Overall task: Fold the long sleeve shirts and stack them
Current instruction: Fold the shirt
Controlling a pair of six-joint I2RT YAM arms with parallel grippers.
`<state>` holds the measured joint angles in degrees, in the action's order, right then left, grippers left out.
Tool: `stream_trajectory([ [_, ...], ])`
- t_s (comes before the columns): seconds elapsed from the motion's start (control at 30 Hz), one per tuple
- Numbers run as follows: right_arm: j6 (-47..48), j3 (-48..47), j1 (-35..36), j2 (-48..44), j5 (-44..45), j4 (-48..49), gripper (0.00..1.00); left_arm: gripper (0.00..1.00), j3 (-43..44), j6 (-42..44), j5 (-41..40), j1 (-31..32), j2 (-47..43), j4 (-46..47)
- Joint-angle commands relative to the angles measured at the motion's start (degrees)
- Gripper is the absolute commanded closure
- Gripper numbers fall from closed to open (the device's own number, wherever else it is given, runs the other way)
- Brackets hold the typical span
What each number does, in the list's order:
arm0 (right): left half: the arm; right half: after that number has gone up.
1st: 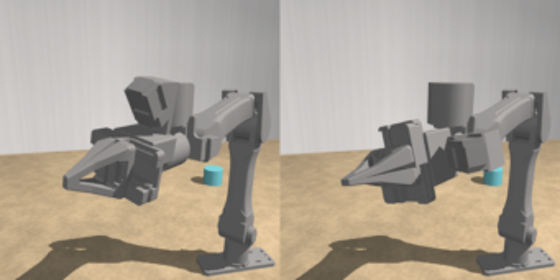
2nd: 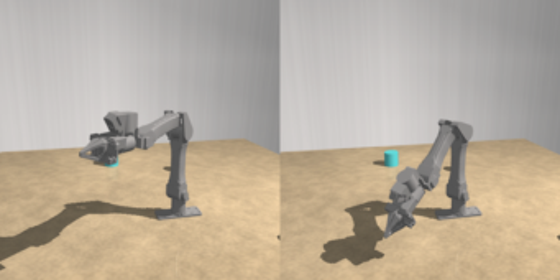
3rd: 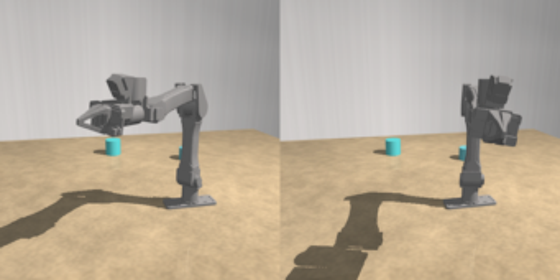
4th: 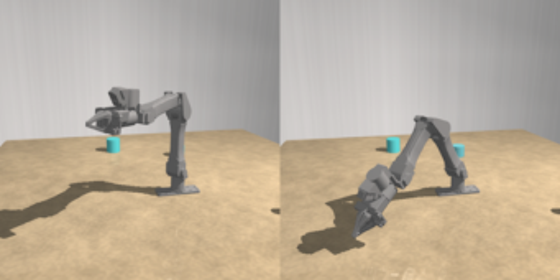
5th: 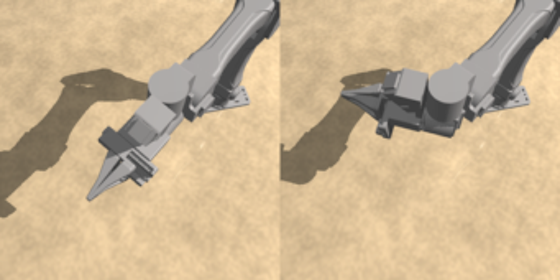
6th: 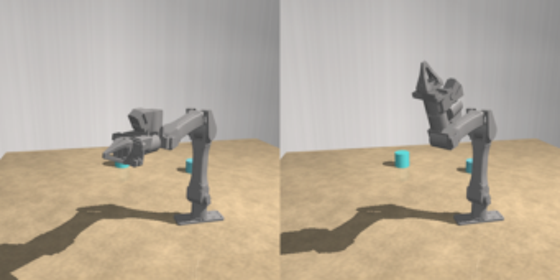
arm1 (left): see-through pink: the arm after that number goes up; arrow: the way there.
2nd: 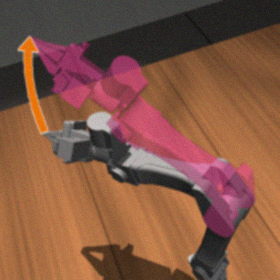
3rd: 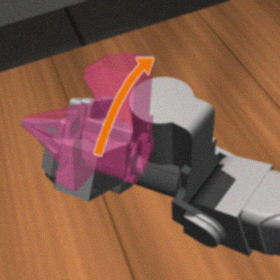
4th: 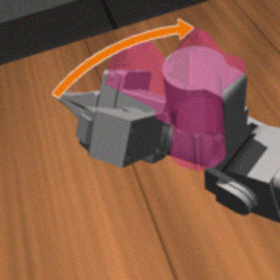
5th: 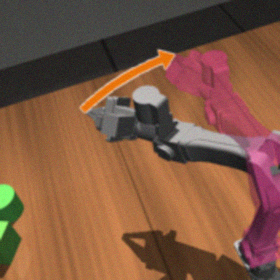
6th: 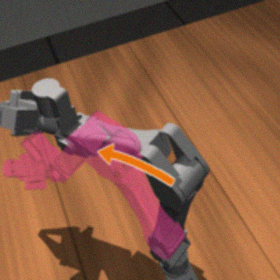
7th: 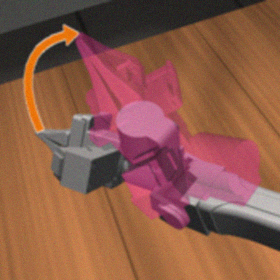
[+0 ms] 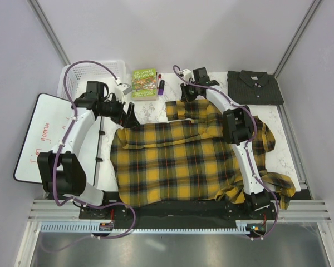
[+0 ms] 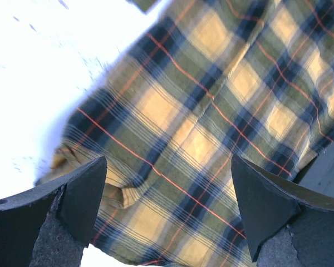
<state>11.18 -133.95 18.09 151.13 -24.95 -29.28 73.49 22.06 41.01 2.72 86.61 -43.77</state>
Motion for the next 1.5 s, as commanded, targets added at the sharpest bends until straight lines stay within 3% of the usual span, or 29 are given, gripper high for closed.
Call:
stream_trajectory([
  [0.0,0.1,-1.0,-1.3,-4.0,-1.3,-4.3,1.00,0.00,5.3,-2.0,1.2,0.1,-0.4,-1.5],
  [0.1,0.2,-1.3,-2.4,-7.1,-1.0,-3.6,0.96,0.00,6.2,-2.7,1.7,0.1,0.1,-1.7],
  [0.3,4.3,4.7,-3.2,-13.7,1.4,-2.2,1.00,0.00,6.0,-3.5,2.2,0.1,0.1,-1.7],
  [0.57,-3.0,2.3,-8.8,-19.5,-0.1,0.2,1.00,0.00,5.6,-4.4,3.3,0.2,-0.1,-1.2],
  [0.7,-5.4,5.7,-11.2,-28.7,-0.4,0.4,1.00,0.00,6.0,-5.5,5.0,0.3,-0.8,-0.8],
  [0.8,-6.7,13.8,-12.3,-37.9,0.0,1.3,1.00,0.00,6.7,-6.2,5.5,1.1,-1.4,-0.6],
  [1.03,-8.6,42.3,-11.7,-62.8,5.5,1.9,1.00,0.00,6.7,-7.8,5.9,2.6,-3.5,0.0],
  [1.3,-10.0,60.3,-3.9,-89.3,7.1,-1.6,1.00,0.00,1.8,-9.2,6.1,4.0,-6.7,0.9],
  [1.47,-13.1,72.8,2.3,-97.7,-1.4,-4.8,0.99,0.00,-2.6,-9.1,6.5,4.6,-8.7,1.2],
])
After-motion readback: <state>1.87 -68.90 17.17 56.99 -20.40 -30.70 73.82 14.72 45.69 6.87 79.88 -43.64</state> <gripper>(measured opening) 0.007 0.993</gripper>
